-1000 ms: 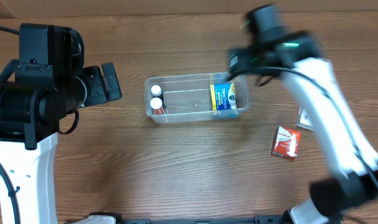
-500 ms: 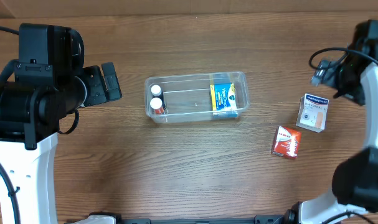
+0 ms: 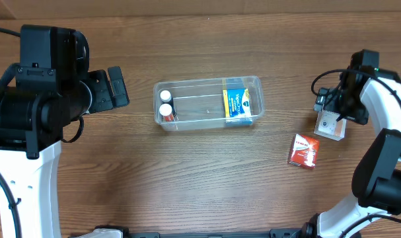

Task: Pack container
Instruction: 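Move the right gripper to the white Hansaplast box and grasp it, then place the Hansaplast box in the container's middle and release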

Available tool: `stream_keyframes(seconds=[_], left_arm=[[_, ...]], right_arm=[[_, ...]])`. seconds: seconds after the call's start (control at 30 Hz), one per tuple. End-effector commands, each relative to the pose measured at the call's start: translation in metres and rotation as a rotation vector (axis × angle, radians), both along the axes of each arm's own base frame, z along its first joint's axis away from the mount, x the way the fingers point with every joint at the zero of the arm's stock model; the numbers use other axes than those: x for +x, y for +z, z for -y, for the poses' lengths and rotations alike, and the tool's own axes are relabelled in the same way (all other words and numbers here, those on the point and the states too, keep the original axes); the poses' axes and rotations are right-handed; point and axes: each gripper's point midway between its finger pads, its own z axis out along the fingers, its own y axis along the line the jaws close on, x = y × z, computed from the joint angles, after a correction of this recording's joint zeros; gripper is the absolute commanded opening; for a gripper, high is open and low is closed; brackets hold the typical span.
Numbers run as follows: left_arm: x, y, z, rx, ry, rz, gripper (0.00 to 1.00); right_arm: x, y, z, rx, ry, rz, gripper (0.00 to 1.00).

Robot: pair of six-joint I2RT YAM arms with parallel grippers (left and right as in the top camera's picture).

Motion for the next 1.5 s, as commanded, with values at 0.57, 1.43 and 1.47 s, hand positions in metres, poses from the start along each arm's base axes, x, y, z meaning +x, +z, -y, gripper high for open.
stream_keyframes(seconds=[0.57, 1.43, 1.47], left_arm=[[-0.002, -0.003, -0.002, 0.008, -0.006, -0.017, 1.0], [-0.002, -0.004, -0.002, 0.008, -0.006, -0.018, 1.0], [-0.002, -0.004, -0.002, 0.008, -0.006, -0.018, 1.0]], right_arm=[[-0.008, -0.048, -0.006, 0.042, 0.012, -0.039, 1.0], [0.059, 0.165, -0.114, 0.191, 0.254, 0.366, 0.67], [0.056, 0.179, -0.133, 0.203, 0.301, 0.39, 0.67]])
